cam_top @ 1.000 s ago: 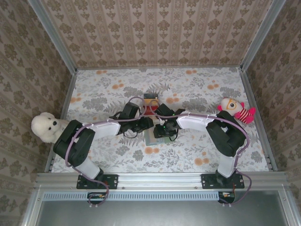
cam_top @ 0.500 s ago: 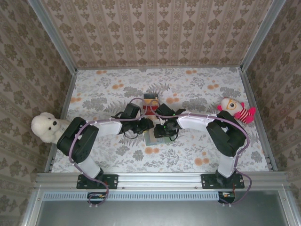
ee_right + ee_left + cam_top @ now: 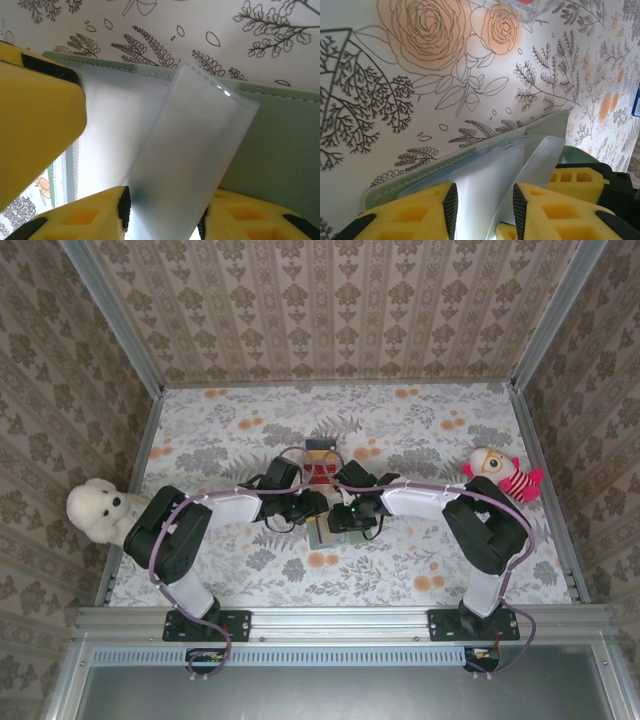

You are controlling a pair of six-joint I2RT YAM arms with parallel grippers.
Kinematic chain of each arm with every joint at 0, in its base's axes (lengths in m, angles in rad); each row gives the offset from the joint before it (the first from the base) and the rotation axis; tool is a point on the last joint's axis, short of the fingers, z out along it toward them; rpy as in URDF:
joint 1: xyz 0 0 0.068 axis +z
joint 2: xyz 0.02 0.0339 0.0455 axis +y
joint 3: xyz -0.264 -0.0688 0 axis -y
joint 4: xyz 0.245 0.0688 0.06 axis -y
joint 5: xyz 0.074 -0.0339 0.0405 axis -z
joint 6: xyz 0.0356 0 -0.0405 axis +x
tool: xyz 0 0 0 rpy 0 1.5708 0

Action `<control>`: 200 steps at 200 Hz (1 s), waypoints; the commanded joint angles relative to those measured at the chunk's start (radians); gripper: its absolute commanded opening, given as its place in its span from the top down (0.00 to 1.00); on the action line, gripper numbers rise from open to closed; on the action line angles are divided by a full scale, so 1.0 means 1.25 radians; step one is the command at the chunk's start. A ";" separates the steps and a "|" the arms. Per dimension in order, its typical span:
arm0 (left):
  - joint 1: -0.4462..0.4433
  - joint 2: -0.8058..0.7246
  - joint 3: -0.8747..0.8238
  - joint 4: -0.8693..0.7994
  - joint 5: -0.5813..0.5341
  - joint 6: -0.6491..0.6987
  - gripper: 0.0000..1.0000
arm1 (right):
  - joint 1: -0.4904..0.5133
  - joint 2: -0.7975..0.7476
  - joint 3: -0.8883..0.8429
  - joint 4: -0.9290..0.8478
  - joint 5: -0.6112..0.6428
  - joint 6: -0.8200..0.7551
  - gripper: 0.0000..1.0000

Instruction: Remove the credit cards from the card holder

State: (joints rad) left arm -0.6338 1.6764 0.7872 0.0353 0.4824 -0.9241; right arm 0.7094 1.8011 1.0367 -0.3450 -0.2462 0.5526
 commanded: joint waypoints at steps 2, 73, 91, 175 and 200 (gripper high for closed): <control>-0.005 0.023 0.010 -0.026 0.028 -0.012 0.63 | 0.001 0.010 -0.038 0.058 -0.036 -0.019 0.55; -0.005 0.033 0.001 -0.020 0.023 -0.014 0.64 | -0.010 -0.115 -0.084 0.108 -0.075 -0.041 0.46; -0.005 0.033 0.002 -0.017 0.026 -0.015 0.66 | -0.008 -0.142 -0.078 0.076 -0.043 -0.045 0.45; -0.007 0.044 -0.010 0.007 0.030 -0.026 0.79 | 0.084 -0.110 -0.060 -0.040 0.178 -0.030 0.31; -0.007 0.043 -0.011 0.005 0.031 -0.024 0.79 | 0.100 -0.072 -0.024 -0.057 0.178 -0.044 0.25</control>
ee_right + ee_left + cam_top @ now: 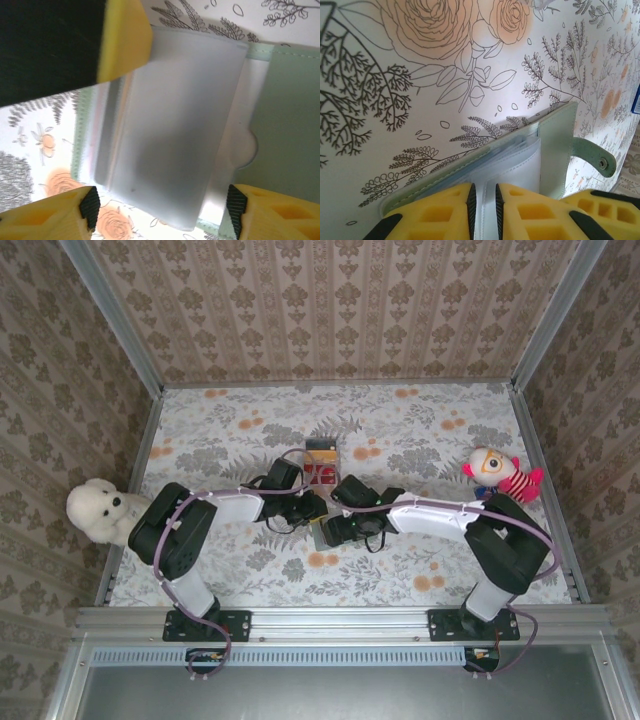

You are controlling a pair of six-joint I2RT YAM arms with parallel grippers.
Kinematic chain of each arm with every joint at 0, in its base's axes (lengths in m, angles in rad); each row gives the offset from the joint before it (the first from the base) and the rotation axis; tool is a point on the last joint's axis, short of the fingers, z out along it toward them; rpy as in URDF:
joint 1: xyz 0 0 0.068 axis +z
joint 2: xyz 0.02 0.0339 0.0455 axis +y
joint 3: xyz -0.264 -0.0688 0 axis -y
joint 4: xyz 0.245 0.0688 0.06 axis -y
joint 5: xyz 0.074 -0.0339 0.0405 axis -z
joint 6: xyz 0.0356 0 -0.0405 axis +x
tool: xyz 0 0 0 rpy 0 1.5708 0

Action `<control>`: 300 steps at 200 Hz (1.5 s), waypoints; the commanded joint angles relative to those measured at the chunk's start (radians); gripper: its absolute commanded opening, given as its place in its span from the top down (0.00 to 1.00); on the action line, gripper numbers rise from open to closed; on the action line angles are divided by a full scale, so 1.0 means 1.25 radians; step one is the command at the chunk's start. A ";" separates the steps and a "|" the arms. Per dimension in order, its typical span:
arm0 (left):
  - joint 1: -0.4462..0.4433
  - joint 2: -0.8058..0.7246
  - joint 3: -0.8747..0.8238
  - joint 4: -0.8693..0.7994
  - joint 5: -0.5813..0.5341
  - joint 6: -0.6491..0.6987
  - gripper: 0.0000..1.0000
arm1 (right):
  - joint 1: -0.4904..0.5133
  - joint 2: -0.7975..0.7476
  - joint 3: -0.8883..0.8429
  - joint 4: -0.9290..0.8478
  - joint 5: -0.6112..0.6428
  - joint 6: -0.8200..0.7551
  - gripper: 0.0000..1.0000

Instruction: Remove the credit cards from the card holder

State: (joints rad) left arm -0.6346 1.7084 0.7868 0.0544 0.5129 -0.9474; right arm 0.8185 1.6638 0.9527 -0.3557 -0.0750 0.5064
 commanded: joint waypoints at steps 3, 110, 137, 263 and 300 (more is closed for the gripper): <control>-0.007 0.018 -0.012 -0.009 0.007 -0.005 0.79 | 0.015 0.043 0.049 -0.052 0.041 -0.008 0.25; 0.007 -0.004 -0.009 0.039 0.059 -0.011 0.76 | 0.033 0.161 0.081 -0.161 0.182 0.034 0.37; 0.031 -0.046 -0.027 0.031 0.050 -0.013 0.76 | 0.028 0.153 0.063 -0.150 0.178 0.049 0.44; 0.005 -0.045 -0.013 0.019 0.045 -0.008 0.81 | -0.071 0.069 -0.043 0.008 0.012 0.096 0.58; -0.005 -0.004 -0.001 -0.022 0.027 0.014 0.85 | -0.076 0.056 -0.042 0.001 0.020 0.108 0.57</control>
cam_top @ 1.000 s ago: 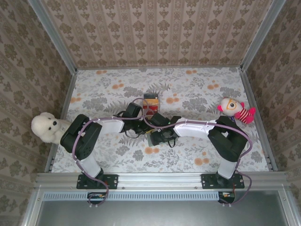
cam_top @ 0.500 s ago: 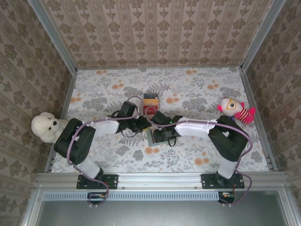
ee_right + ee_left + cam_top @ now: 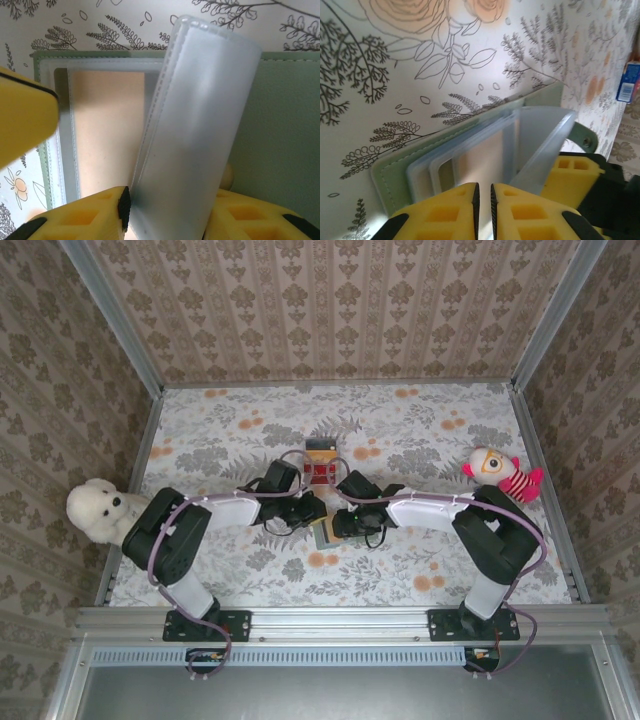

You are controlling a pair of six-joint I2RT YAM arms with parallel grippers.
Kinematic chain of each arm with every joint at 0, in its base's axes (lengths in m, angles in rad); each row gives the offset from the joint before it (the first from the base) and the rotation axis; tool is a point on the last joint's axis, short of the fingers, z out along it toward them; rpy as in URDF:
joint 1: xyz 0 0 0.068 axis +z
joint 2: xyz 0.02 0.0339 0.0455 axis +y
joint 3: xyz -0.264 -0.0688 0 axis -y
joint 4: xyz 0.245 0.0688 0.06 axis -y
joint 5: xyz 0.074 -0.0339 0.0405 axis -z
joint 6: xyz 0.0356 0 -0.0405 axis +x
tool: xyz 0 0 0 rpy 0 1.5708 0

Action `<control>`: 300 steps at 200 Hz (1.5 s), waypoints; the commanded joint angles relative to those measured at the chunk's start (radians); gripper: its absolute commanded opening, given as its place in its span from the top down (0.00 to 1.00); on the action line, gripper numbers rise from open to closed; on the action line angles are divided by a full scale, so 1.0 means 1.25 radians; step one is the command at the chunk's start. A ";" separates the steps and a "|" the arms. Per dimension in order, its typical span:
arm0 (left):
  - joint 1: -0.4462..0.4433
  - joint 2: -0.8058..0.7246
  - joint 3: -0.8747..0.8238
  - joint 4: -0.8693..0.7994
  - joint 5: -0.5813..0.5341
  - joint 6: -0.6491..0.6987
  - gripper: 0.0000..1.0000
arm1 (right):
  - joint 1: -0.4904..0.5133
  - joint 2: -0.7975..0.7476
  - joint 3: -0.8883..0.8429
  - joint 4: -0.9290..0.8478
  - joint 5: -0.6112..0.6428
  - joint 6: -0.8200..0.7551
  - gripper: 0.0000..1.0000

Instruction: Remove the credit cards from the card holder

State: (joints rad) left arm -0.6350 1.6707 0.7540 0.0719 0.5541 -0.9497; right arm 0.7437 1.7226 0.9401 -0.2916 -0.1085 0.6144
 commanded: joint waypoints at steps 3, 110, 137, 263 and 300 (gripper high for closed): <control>-0.005 0.028 0.024 -0.038 -0.008 0.018 0.85 | -0.017 0.007 -0.031 -0.051 0.047 0.023 0.57; -0.007 0.033 0.038 -0.170 -0.073 0.094 0.89 | -0.014 -0.037 0.026 -0.192 0.225 0.104 0.47; -0.007 0.030 0.041 -0.166 -0.069 0.098 0.89 | -0.015 -0.038 0.039 -0.231 0.261 0.123 0.47; -0.065 0.061 0.114 0.009 -0.003 0.058 0.89 | -0.027 -0.061 0.031 -0.216 0.268 0.122 0.50; -0.091 0.115 0.151 -0.001 -0.003 0.061 0.89 | -0.031 -0.061 0.026 -0.209 0.272 0.128 0.50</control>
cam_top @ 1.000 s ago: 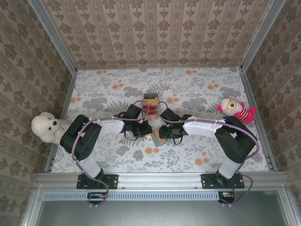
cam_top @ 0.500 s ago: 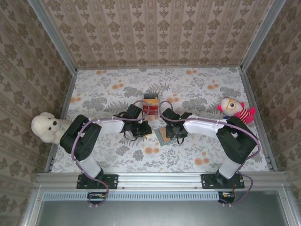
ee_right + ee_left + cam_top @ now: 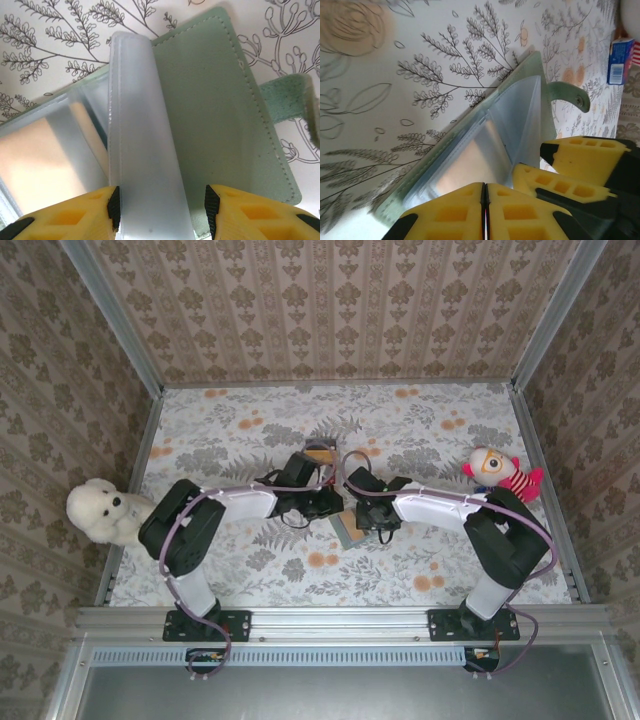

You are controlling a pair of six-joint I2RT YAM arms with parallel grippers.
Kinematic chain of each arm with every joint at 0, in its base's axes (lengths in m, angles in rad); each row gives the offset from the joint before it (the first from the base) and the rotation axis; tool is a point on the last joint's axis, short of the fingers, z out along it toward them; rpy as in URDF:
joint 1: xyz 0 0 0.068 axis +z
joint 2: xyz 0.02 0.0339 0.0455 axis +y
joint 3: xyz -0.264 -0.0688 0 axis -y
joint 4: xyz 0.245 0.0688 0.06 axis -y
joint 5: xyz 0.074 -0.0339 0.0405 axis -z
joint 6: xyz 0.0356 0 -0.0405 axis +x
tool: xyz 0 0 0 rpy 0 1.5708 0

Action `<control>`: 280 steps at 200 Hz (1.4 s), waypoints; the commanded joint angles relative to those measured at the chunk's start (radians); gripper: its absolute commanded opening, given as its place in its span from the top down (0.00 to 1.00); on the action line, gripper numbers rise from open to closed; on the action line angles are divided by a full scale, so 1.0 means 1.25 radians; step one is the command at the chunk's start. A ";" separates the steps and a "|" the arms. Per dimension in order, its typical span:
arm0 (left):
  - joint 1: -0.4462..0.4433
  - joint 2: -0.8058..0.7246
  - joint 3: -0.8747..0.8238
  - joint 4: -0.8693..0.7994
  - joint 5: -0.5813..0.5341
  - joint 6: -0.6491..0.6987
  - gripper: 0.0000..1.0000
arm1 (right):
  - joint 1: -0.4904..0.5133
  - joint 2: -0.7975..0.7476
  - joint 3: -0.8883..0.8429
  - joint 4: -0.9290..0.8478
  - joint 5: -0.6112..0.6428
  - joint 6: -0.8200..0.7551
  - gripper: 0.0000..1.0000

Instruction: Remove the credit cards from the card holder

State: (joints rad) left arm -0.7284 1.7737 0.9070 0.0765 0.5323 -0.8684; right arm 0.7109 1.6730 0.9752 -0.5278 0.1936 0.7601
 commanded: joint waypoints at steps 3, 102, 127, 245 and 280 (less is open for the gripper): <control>-0.016 0.036 0.033 -0.012 0.011 -0.004 0.89 | -0.004 -0.021 -0.003 -0.020 0.032 0.011 0.50; -0.018 0.062 0.046 -0.149 -0.036 0.044 0.90 | -0.082 -0.093 -0.028 -0.069 0.113 0.027 0.48; -0.018 0.063 0.051 -0.150 -0.035 0.048 0.90 | -0.109 -0.149 -0.024 -0.099 0.143 0.023 0.47; 0.027 -0.113 -0.022 -0.152 -0.106 0.044 0.48 | -0.070 -0.064 -0.044 0.106 -0.334 -0.139 0.57; 0.062 -0.172 -0.079 -0.168 -0.130 0.039 0.37 | -0.065 -0.008 -0.035 0.099 -0.337 -0.126 0.58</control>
State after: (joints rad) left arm -0.6754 1.6054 0.8547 -0.0837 0.4168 -0.8162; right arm 0.6250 1.6215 0.9291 -0.4061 -0.1864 0.6014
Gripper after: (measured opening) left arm 0.603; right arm 0.428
